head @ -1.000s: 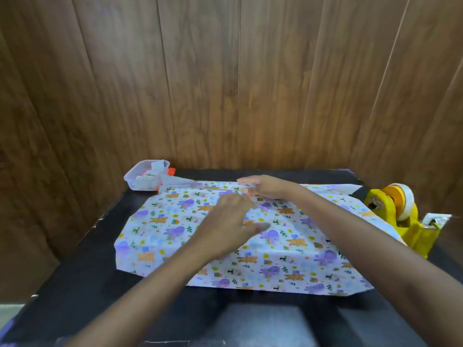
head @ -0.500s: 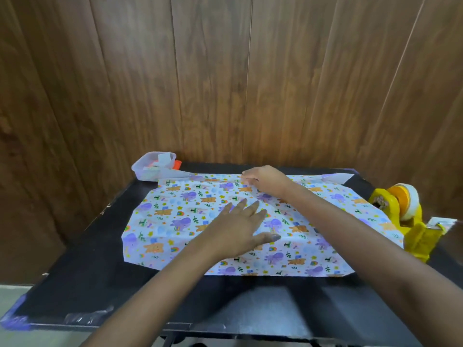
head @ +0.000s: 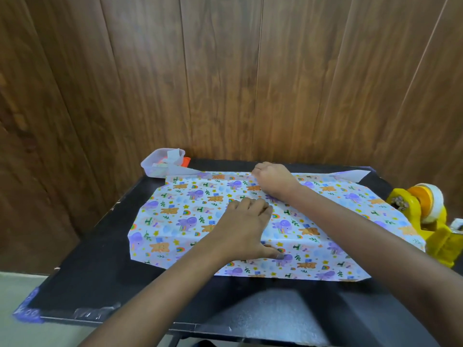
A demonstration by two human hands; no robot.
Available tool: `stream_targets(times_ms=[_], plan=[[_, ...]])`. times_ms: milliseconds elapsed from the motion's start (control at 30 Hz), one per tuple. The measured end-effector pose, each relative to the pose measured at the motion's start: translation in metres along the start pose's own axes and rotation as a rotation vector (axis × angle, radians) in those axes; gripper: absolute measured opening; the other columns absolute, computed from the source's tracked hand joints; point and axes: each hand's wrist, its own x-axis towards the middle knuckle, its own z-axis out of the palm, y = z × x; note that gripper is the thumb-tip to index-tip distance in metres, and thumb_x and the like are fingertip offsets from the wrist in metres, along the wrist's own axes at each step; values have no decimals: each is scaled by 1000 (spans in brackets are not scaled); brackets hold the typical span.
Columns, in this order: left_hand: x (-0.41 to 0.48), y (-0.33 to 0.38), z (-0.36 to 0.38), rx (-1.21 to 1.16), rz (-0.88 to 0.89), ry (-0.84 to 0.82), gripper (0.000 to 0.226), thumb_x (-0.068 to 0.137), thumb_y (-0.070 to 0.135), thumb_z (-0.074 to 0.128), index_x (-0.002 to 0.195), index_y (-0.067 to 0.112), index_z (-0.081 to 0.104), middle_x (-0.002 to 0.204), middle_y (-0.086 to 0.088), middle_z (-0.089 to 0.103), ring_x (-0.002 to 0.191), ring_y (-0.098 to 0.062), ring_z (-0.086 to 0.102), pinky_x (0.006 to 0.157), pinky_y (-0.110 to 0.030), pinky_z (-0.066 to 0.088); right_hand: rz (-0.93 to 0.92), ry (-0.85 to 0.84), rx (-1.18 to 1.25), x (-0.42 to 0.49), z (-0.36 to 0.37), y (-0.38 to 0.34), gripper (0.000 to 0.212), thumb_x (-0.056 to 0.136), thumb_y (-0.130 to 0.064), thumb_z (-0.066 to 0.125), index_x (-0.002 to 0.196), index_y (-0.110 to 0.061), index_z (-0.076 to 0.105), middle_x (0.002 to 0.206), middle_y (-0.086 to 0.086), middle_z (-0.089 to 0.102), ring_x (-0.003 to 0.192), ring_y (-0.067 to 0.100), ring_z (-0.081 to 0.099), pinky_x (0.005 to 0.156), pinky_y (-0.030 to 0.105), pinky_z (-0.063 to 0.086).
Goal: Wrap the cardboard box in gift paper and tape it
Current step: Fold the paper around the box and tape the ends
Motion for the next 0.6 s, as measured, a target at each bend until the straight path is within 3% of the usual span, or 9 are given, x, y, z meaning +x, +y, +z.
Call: stream_targets(times_ms=[233, 300, 400, 500, 600], plan=[[0, 1, -2, -18, -8, -9, 92, 76, 76, 44, 144, 16, 27, 142, 3, 28, 125, -20, 29, 105, -36, 20, 21, -42, -44, -2, -8, -5, 31, 95, -3, 36, 123, -4, 49, 126, 9, 51, 116, 24, 50, 84, 30, 42], [3, -7, -10, -222, -22, -90, 81, 79, 72, 46, 140, 19, 35, 140, 5, 30, 126, -18, 29, 107, -34, 20, 51, -68, -22, -6, -6, -8, 27, 93, -4, 41, 116, -4, 54, 121, 9, 53, 112, 24, 52, 79, 30, 41], [20, -33, -23, -706, -160, -168, 47, 93, 46, 46, 131, 19, 47, 139, 2, 34, 131, -16, 29, 110, -32, 24, 105, -50, 171, -14, 2, -8, 22, 91, -8, 45, 104, -5, 62, 111, 9, 59, 103, 28, 58, 73, 32, 42], [54, -56, -20, -486, -261, -34, 46, 99, 27, 40, 141, 6, 36, 151, -10, 26, 139, -25, 23, 112, -36, 20, 121, -43, 357, -24, 6, -7, 26, 95, -12, 40, 105, -4, 62, 108, 12, 62, 99, 31, 59, 75, 33, 42], [77, -65, -3, -244, -278, -207, 51, 102, 24, 27, 148, 6, 16, 158, -11, 4, 145, -27, 5, 117, -44, 9, 173, -86, 478, -26, 0, -3, 31, 99, -14, 35, 110, -1, 61, 108, 16, 65, 99, 33, 59, 78, 35, 42]])
